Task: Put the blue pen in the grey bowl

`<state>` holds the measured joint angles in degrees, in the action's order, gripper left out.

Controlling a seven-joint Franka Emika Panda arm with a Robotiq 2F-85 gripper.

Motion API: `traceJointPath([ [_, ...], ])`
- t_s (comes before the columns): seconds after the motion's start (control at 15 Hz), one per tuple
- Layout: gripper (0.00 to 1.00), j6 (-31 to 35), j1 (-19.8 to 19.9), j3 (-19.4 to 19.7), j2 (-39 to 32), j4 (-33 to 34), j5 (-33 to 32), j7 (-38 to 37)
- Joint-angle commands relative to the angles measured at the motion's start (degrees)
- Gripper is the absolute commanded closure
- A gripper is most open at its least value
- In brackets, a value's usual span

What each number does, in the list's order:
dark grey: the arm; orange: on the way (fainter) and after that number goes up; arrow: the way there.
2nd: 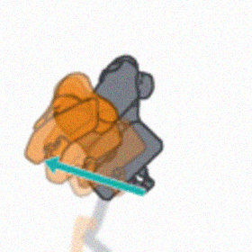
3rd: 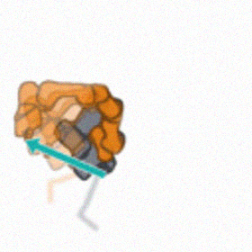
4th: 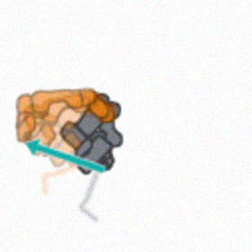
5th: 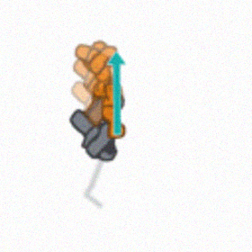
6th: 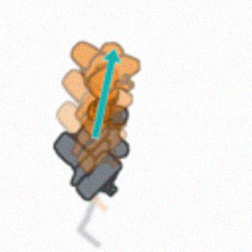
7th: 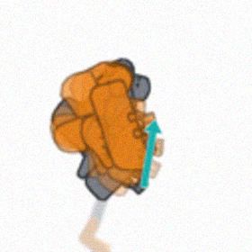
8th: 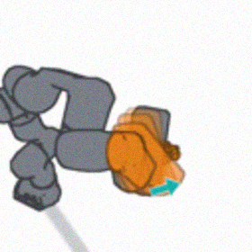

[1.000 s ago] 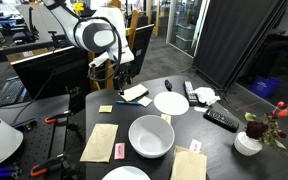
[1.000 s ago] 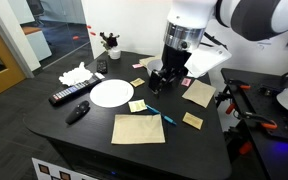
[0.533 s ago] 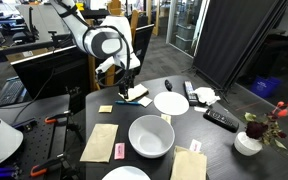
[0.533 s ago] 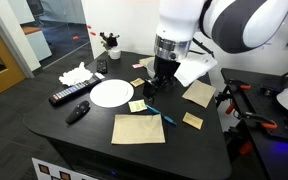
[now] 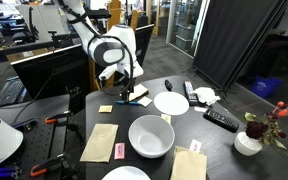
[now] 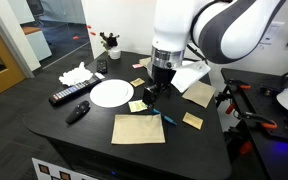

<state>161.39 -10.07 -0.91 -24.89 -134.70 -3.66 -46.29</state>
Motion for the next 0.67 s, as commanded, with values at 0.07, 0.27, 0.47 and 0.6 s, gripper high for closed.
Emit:
traceJointPath([
  [0.07,0.0,0.2,-1.9,2.3,-2.3,1.8,2.2,2.2],
  [0.27,0.0,-0.1,-3.0,3.7,-3.3,2.3,1.8,1.9],
  [0.47,0.0,0.0,-3.8,4.6,-4.1,2.7,1.7,1.8],
  [0.6,0.01,0.0,-4.2,5.0,-4.7,3.0,1.7,1.8],
])
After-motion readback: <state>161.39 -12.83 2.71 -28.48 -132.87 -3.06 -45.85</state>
